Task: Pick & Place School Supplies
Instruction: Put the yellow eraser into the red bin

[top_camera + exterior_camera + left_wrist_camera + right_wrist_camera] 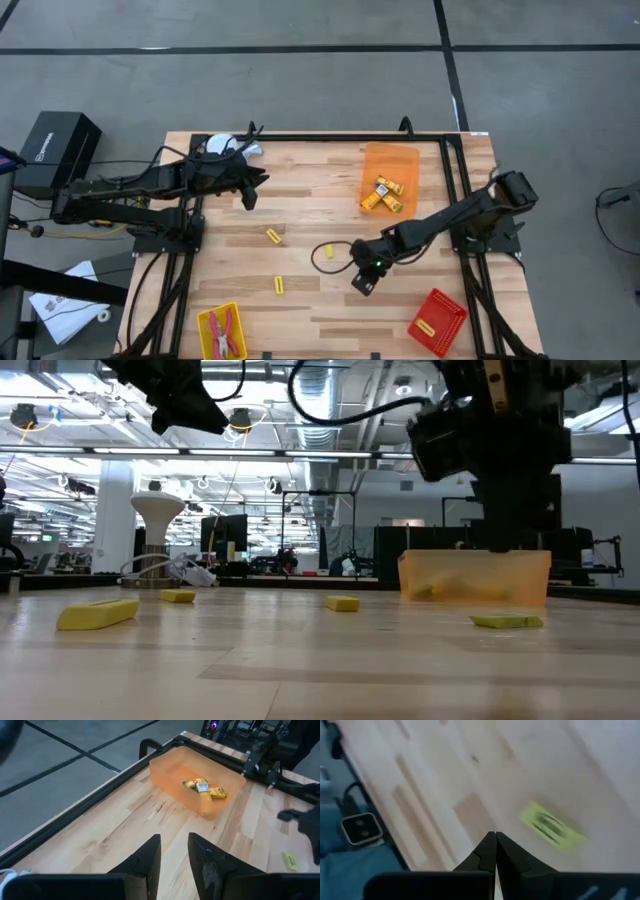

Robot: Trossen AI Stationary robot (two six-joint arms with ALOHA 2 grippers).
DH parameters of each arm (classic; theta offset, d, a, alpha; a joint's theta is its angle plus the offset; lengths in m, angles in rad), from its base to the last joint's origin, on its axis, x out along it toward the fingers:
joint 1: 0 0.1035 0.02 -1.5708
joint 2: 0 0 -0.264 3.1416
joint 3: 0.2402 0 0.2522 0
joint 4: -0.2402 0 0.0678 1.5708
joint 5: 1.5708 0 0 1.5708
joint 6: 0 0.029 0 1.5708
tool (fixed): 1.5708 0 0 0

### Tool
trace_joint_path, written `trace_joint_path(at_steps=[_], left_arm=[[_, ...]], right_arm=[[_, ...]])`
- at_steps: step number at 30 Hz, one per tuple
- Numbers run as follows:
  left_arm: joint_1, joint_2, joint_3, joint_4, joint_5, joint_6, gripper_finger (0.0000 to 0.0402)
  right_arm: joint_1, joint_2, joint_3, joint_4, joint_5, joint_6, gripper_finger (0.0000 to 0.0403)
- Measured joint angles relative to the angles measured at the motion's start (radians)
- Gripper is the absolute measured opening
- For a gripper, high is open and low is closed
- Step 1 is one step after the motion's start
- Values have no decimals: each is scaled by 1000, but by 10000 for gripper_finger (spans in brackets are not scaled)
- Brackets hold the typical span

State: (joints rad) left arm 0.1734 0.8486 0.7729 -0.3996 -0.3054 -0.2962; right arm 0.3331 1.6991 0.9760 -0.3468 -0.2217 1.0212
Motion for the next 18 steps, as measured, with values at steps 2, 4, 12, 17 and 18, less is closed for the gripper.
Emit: trace_joint_path(at_steps=[2, 4, 12, 17, 18], left_arm=[[0, 0, -6, -3, 0, 0, 92], [0, 0, -9, 3, 0, 0, 92], [0, 0, -11, 5, 0, 0, 92], [0, 0, -11, 7, 0, 0, 92], [0, 0, -11, 8, 0, 0, 92]], right_arm=[[0, 24, -1, 6, -12, 0, 0], [0, 45, -1, 43, -18, 7, 0], [-9, 52, 0, 41, 6, 18, 0], [-20, 29, 0, 8, 57, 17, 0], [-23, 23, 0, 2, 77, 17, 0]])
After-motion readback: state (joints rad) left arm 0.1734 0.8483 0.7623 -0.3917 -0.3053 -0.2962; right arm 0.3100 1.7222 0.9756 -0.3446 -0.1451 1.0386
